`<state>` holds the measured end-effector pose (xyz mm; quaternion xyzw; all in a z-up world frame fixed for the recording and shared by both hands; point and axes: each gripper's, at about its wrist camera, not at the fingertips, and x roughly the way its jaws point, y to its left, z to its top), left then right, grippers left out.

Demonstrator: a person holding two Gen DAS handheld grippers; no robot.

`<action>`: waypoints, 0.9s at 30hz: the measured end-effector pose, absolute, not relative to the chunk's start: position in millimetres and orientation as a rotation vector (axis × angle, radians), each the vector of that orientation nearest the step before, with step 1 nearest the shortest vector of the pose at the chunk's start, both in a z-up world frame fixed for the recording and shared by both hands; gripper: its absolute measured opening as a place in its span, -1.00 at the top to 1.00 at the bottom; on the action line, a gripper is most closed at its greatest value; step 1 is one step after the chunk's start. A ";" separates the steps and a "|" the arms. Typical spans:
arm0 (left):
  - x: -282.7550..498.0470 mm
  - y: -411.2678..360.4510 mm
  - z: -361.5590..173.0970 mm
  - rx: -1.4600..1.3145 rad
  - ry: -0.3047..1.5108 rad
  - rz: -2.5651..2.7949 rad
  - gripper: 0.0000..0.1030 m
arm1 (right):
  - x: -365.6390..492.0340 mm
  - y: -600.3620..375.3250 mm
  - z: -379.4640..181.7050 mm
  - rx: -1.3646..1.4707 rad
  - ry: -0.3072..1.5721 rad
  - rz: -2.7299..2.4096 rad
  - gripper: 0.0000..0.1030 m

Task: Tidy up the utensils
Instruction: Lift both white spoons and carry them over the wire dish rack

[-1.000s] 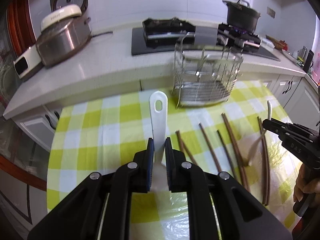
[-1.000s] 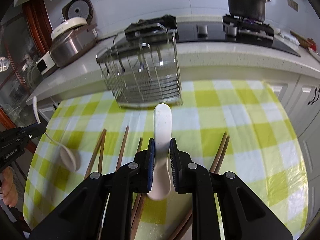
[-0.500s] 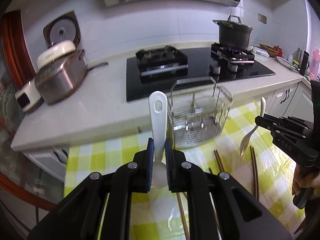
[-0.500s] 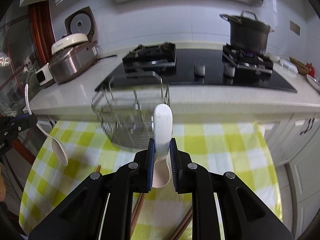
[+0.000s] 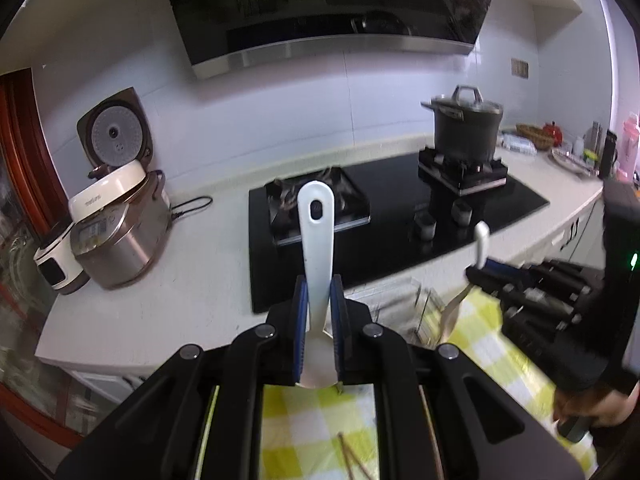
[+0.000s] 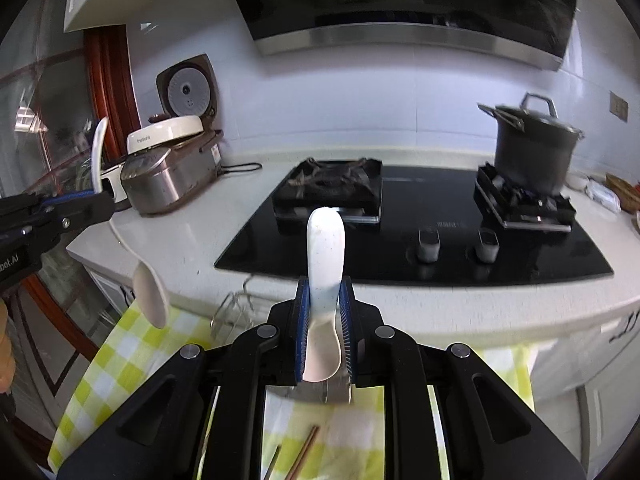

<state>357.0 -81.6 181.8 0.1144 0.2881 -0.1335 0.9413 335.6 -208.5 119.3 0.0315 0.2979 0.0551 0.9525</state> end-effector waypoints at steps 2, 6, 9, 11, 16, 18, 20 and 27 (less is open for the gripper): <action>365.6 -86.5 183.4 0.205 0.572 -0.279 0.78 | 343.8 -205.8 118.7 0.051 0.591 0.120 0.66; 382.6 -91.6 167.2 0.130 0.561 -0.290 0.78 | 356.5 -205.5 104.8 0.039 0.569 0.140 0.66; 395.1 -94.3 139.9 0.109 0.572 -0.278 0.78 | 365.4 -205.4 86.4 0.038 0.579 0.157 0.66; 403.1 -92.4 122.9 0.090 0.590 -0.283 0.78 | 369.7 -204.6 76.4 0.036 0.596 0.165 0.66; 415.6 -91.0 84.8 0.044 0.626 -0.307 0.78 | 376.6 -202.4 56.5 0.037 0.624 0.173 0.66; 417.4 -91.7 71.7 0.049 0.634 -0.299 0.78 | 379.0 -201.0 50.2 0.029 0.631 0.172 0.66; 419.5 -93.3 56.0 0.056 0.648 -0.295 0.78 | 382.3 -201.5 44.2 0.029 0.642 0.172 0.66; 425.7 -89.2 20.2 0.062 0.678 -0.286 0.75 | 392.0 -203.3 28.9 0.032 0.677 0.173 0.66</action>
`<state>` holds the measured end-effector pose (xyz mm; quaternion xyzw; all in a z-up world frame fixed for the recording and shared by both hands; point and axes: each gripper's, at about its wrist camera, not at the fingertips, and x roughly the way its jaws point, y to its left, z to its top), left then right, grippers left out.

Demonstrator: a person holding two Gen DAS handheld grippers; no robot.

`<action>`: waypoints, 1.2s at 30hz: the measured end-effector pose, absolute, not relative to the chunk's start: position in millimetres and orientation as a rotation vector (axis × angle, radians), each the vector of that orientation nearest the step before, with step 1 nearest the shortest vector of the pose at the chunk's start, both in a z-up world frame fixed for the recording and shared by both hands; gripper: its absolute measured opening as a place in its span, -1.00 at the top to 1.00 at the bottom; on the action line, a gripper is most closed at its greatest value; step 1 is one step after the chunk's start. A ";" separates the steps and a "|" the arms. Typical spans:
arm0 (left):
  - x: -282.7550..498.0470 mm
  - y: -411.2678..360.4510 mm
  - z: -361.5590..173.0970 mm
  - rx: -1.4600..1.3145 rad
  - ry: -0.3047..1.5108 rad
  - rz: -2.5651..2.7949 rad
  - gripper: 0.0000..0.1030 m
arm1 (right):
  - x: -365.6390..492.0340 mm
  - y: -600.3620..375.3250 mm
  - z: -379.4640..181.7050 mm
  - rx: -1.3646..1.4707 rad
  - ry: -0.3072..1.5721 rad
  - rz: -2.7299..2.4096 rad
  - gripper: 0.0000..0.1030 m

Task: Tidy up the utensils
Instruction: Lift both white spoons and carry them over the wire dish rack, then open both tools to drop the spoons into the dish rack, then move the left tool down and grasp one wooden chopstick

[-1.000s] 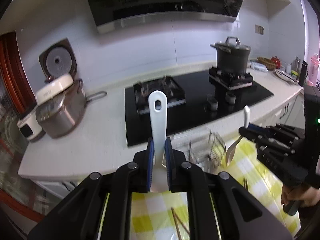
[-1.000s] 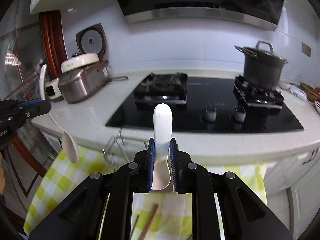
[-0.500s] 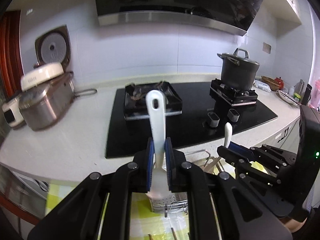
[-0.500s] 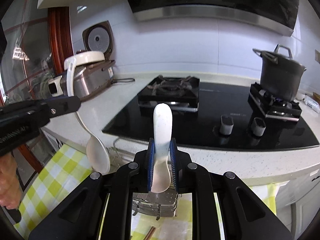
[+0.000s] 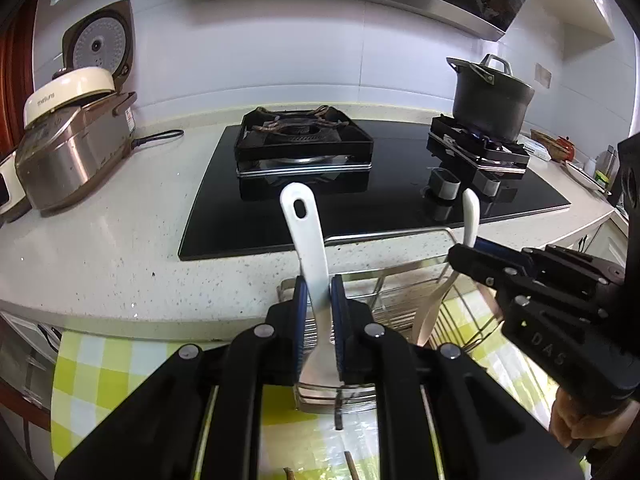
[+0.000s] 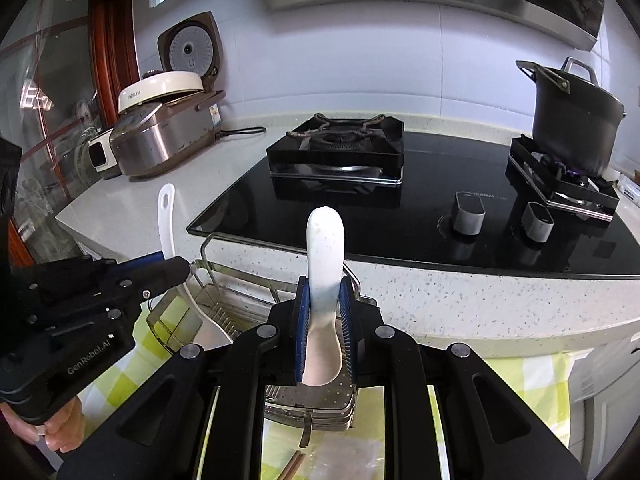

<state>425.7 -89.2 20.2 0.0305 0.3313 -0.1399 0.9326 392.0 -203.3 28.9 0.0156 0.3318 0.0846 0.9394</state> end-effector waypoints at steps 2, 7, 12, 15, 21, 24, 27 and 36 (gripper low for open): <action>426.3 -85.3 16.0 0.054 0.679 -0.285 0.73 | 393.2 -204.2 27.7 0.036 0.679 0.174 0.66; 424.7 -79.1 9.7 0.033 0.673 -0.330 0.58 | 394.2 -208.4 22.5 0.054 0.695 0.173 0.63; 412.3 -77.2 22.0 0.017 0.613 -0.345 -0.28 | 389.0 -215.9 27.6 0.084 0.691 0.179 0.23; 406.8 -71.6 33.2 -0.001 0.604 -0.341 -0.29 | 381.2 -219.5 38.9 0.089 0.672 0.172 0.20; 381.2 -41.0 47.7 0.010 0.599 -0.271 -0.31 | 343.8 -239.5 60.9 0.102 0.642 0.142 0.19; 355.8 -18.5 45.7 0.017 0.619 -0.221 -0.52 | 311.8 -251.4 64.5 0.109 0.651 0.127 0.05; 325.3 3.2 34.7 0.020 0.647 -0.201 -0.59 | 271.0 -262.8 58.1 0.131 0.659 0.101 -0.23; 249.0 45.5 -41.5 -0.063 0.800 -0.183 -0.60 | 174.7 -287.9 -25.1 0.267 0.804 0.013 -0.24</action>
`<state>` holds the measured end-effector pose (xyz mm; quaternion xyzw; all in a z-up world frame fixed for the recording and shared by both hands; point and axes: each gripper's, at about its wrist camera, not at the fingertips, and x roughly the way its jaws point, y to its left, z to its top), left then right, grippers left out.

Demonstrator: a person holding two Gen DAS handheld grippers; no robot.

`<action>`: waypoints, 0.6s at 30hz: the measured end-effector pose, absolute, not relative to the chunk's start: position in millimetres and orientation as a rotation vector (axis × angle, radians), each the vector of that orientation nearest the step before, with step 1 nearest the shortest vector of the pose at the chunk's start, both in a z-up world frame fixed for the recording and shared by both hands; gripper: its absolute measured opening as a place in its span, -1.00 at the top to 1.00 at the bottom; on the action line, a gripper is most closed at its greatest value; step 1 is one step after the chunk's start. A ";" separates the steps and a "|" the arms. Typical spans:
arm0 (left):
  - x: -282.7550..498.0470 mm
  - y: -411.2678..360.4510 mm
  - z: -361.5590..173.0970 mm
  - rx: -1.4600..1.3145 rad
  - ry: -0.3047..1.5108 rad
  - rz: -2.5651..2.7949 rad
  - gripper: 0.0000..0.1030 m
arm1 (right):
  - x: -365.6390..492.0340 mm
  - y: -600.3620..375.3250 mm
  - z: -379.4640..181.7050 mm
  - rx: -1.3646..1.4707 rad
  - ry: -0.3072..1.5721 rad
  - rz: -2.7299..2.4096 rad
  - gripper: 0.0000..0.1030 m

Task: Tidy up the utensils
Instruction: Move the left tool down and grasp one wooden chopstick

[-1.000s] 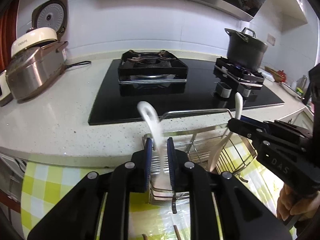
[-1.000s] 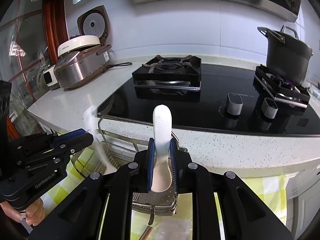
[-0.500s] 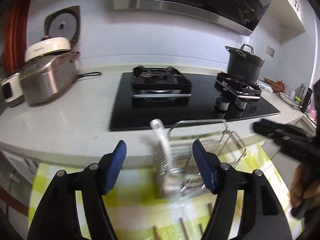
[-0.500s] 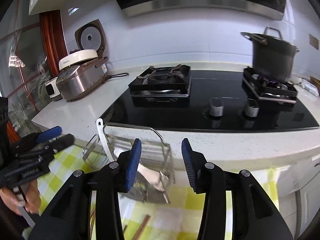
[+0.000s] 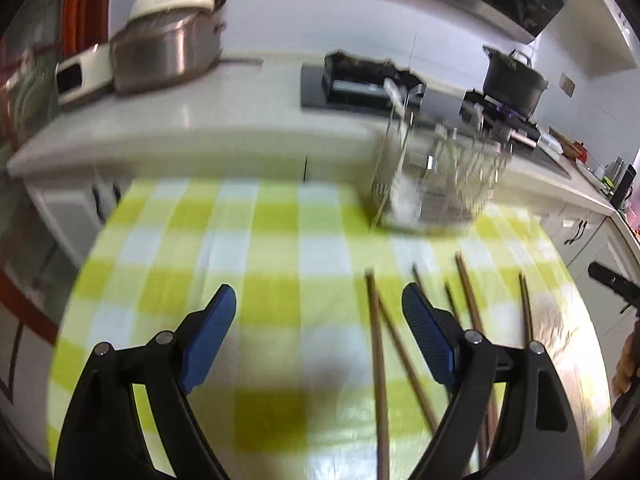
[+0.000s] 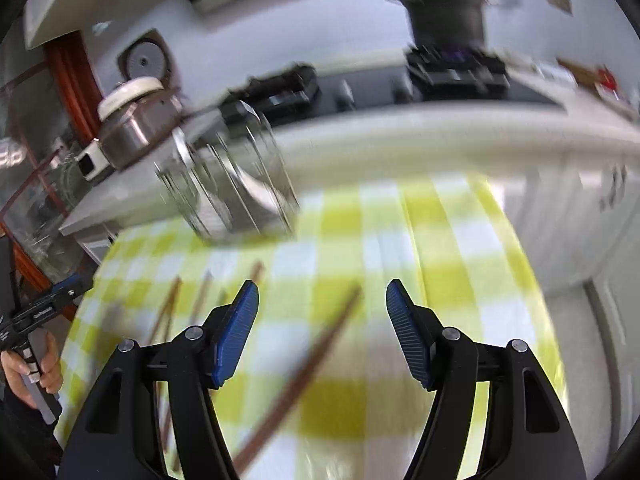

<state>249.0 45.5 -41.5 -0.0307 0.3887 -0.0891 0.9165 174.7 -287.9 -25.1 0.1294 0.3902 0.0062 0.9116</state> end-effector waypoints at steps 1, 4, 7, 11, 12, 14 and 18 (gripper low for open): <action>241.1 46.8 -51.0 -0.066 0.811 -0.180 -0.60 | 168.9 -290.0 -35.2 0.284 0.820 0.002 -0.24; 228.7 46.4 -72.1 -0.068 0.843 -0.170 -0.60 | 153.3 -293.4 -65.8 0.334 0.872 -0.024 -0.24; 223.1 41.8 -90.4 -0.079 0.883 -0.185 -0.60 | 144.0 -291.1 -82.5 0.354 0.887 -0.032 -0.24; 230.6 27.0 -104.3 -0.037 0.898 -0.185 -0.57 | 140.4 -282.3 -88.7 0.346 0.884 -0.029 -0.24; 234.5 23.4 -108.0 -0.025 0.904 -0.183 -0.57 | 141.1 -279.8 -88.9 0.340 0.883 -0.027 -0.24; 241.2 18.3 -114.5 -0.013 0.920 -0.183 -0.56 | 144.4 -278.8 -87.8 0.340 0.882 -0.023 -0.24; 252.3 9.4 -123.3 0.004 0.939 -0.182 -0.38 | 148.7 -278.8 -89.0 0.329 0.887 -0.022 -0.24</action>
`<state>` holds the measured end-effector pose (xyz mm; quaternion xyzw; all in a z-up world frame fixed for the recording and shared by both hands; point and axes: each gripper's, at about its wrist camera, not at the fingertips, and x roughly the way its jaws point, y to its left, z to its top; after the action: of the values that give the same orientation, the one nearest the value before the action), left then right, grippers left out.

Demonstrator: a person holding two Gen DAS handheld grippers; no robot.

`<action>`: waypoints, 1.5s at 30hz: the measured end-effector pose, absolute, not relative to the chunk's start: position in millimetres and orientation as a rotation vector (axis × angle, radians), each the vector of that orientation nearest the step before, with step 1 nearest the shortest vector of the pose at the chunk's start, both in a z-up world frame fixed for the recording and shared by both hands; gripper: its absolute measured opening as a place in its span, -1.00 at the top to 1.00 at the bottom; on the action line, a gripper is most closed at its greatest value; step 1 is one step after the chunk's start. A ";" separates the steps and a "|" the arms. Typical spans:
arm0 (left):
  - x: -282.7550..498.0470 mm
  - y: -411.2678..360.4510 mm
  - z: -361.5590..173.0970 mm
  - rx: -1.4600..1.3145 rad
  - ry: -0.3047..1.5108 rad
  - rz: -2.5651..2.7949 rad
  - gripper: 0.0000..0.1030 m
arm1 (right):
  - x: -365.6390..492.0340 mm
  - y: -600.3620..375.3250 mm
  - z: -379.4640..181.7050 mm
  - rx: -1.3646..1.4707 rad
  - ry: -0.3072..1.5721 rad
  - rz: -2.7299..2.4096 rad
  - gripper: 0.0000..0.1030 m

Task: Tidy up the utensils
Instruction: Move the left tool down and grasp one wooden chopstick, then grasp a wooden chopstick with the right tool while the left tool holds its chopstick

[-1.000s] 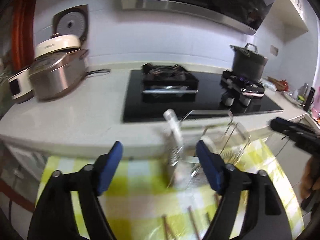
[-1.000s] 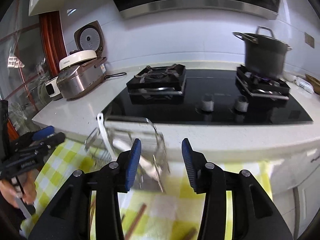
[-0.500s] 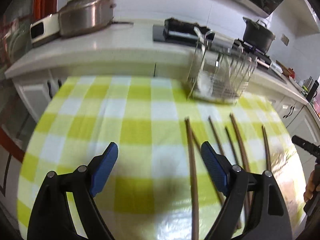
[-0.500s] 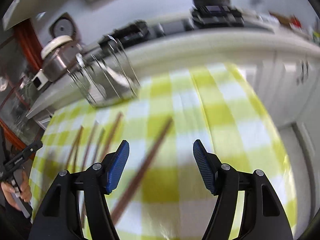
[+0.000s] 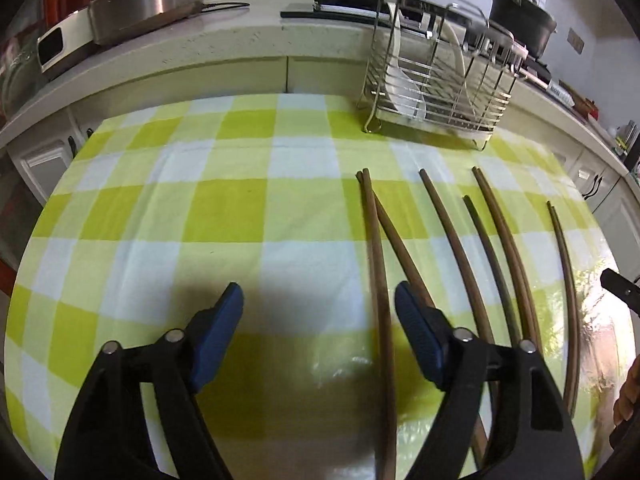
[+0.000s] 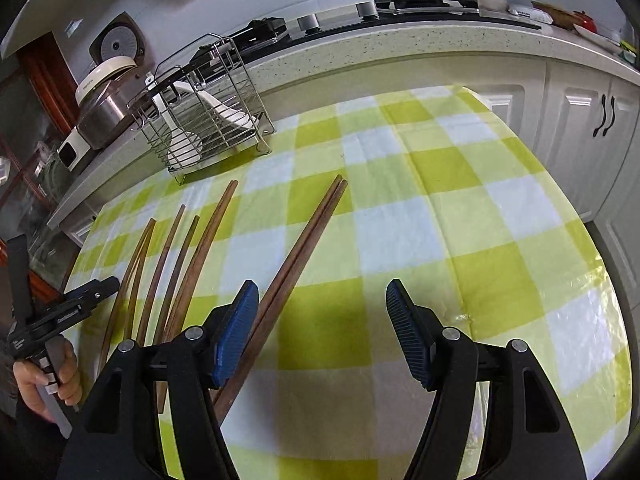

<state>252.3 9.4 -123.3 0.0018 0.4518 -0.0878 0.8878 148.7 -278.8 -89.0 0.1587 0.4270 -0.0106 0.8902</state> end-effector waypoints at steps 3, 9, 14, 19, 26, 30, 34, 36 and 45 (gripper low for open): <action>256.7 -0.6 -125.3 0.034 0.936 -0.179 -0.32 | 151.4 -279.4 -91.5 0.328 0.890 -0.026 -0.24; 256.4 -19.6 -126.8 0.110 0.916 -0.177 0.19 | 160.4 -272.0 -98.8 0.306 0.914 -0.050 -0.24; 249.0 -19.0 -126.2 0.156 0.892 -0.171 0.87 | 168.2 -262.7 -101.0 0.251 0.932 -0.094 -0.19; 241.2 4.9 -120.9 0.127 0.873 -0.168 0.88 | 177.5 -259.8 -104.7 0.202 0.954 -0.168 -0.10; 250.3 37.2 -120.3 0.049 0.930 -0.218 0.88 | 191.5 -253.7 -103.4 0.173 0.974 -0.223 -0.08; 252.0 40.4 -123.0 0.045 0.946 -0.236 0.88 | 195.1 -244.7 -100.1 0.108 0.995 -0.245 0.18; 252.4 39.8 -123.4 0.043 0.945 -0.246 0.87 | 196.8 -241.8 -103.4 0.091 1.026 -0.225 0.48; 253.2 39.9 -123.6 0.038 0.946 -0.248 0.87 | 197.7 -242.8 -101.7 0.099 1.026 -0.219 0.49; 257.6 36.0 -123.1 0.050 0.949 -0.245 0.83 | 193.1 -232.4 -102.9 0.073 1.025 -0.165 0.65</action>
<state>257.6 36.0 -123.1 0.0238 0.4556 -0.1175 0.8821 193.1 -232.4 -102.9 0.0350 0.4898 -0.0789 0.8675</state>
